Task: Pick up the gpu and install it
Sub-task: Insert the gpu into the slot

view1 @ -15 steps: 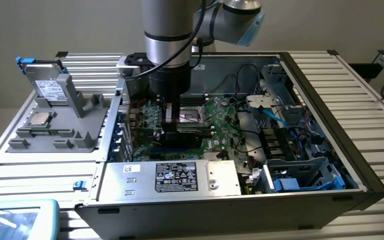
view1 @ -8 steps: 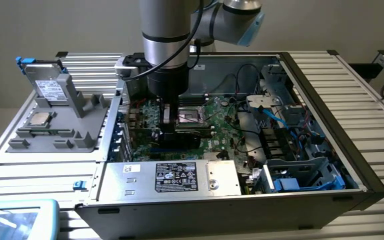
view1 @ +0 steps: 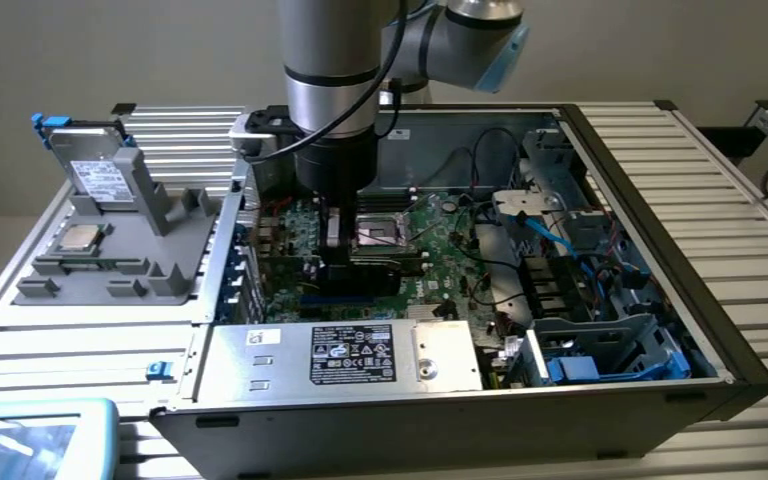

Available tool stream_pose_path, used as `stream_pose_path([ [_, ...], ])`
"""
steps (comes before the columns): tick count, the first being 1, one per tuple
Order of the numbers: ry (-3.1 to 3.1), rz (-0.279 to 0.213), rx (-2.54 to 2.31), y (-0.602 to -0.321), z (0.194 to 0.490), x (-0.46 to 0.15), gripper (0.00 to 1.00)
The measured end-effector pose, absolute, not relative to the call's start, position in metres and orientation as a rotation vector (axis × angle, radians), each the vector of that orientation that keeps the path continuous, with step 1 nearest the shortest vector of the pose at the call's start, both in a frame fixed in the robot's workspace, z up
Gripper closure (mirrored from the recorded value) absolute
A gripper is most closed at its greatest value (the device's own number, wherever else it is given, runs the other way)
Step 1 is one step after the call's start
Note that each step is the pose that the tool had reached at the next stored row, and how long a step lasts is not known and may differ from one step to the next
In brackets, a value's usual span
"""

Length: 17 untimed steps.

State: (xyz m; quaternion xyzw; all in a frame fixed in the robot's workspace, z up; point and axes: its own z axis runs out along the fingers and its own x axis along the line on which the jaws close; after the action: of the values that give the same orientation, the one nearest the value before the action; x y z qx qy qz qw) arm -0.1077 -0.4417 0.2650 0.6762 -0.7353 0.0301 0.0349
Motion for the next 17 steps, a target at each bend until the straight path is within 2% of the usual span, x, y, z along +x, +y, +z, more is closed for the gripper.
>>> stream_pose_path([
  [17,-2.266,0.074,2.084,-0.447,0.265,-0.1076,0.73],
])
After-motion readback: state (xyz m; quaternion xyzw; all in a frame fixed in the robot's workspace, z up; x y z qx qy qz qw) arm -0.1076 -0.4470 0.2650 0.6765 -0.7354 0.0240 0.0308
